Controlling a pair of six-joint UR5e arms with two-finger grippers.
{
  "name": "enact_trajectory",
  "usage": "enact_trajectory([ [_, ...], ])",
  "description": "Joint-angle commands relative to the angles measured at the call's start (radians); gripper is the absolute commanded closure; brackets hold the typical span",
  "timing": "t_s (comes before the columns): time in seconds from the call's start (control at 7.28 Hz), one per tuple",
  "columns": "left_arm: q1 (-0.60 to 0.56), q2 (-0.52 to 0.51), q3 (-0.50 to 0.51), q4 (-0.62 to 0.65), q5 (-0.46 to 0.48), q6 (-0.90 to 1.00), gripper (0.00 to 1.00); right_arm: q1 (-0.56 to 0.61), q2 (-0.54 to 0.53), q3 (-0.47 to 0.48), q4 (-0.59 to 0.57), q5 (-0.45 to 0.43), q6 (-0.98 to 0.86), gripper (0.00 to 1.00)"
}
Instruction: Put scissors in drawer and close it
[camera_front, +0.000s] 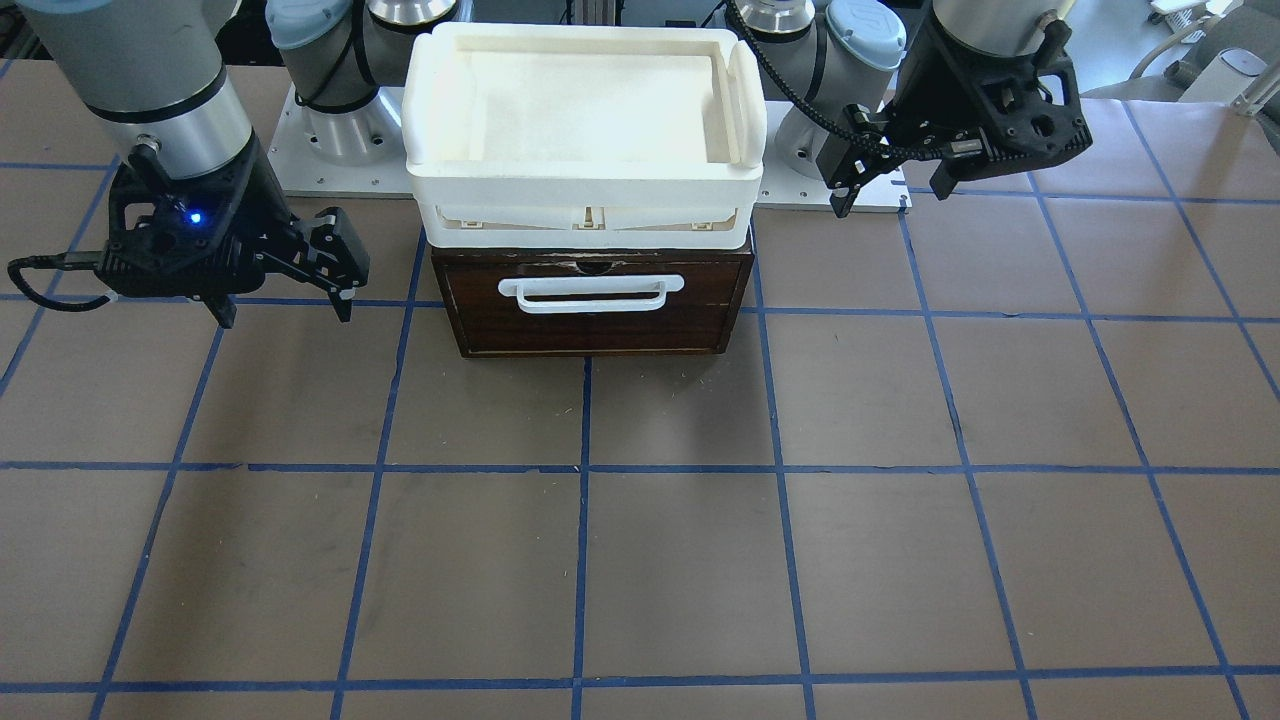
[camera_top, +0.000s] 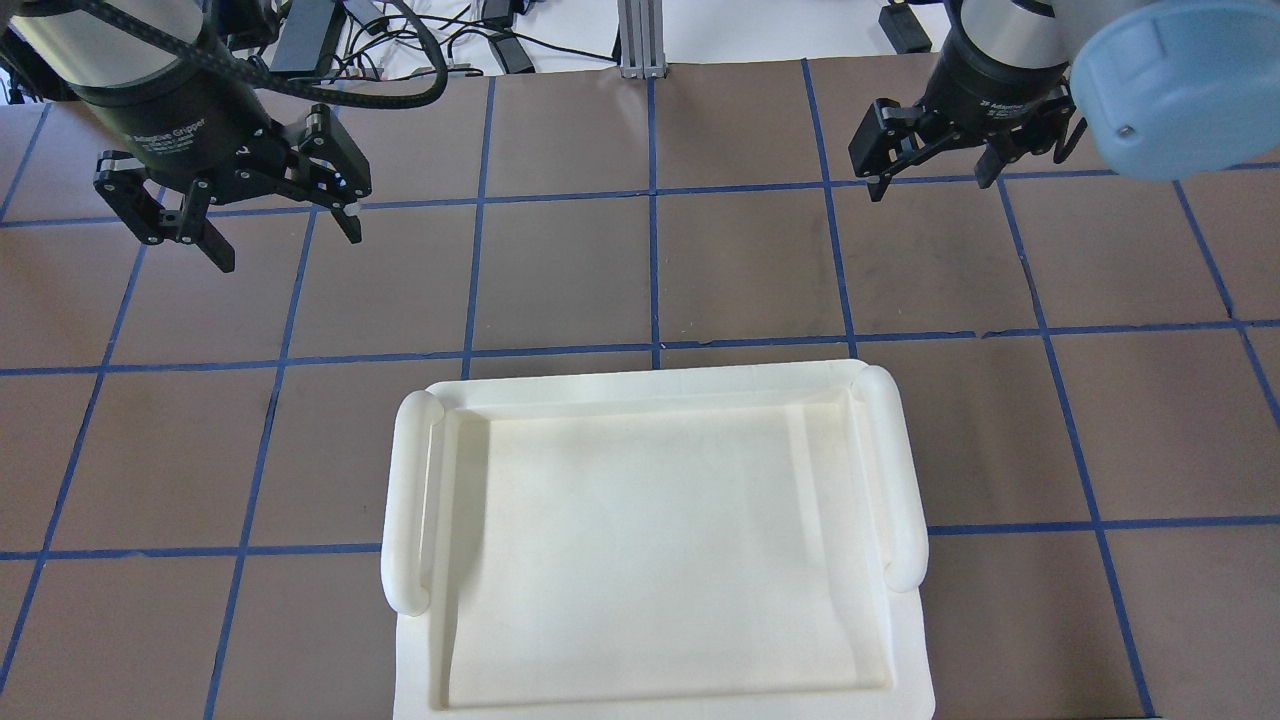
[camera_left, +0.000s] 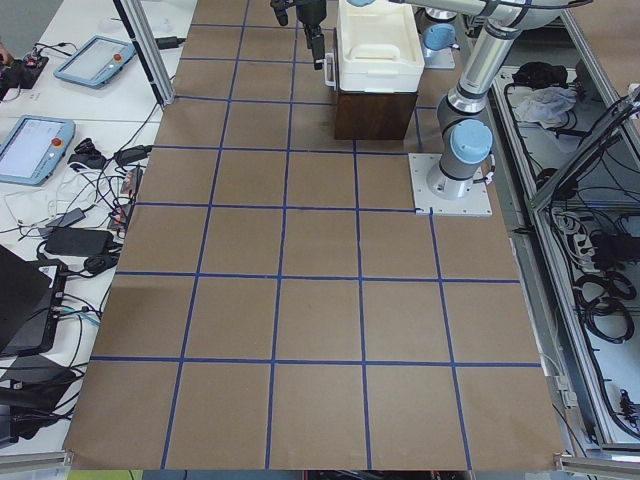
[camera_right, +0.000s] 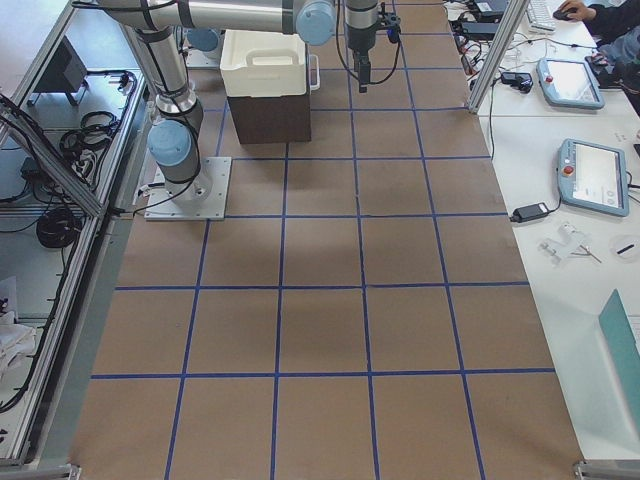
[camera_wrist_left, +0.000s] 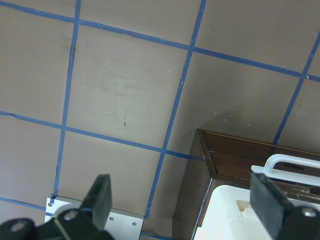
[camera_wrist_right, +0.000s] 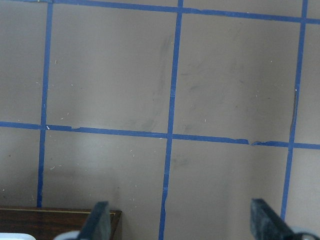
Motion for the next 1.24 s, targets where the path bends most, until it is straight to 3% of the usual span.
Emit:
enact_trajectory([
  [0.0,0.007,-0.004,-0.007,0.008,-0.008,0.100,0.00,0.000,0.001,0.000,-0.002,-0.001,0.001,0.00],
  [1.1,0.004,-0.013,-0.007,0.027,0.037,0.143,0.00,0.000,-0.001,0.000,-0.001,0.002,0.001,0.00],
])
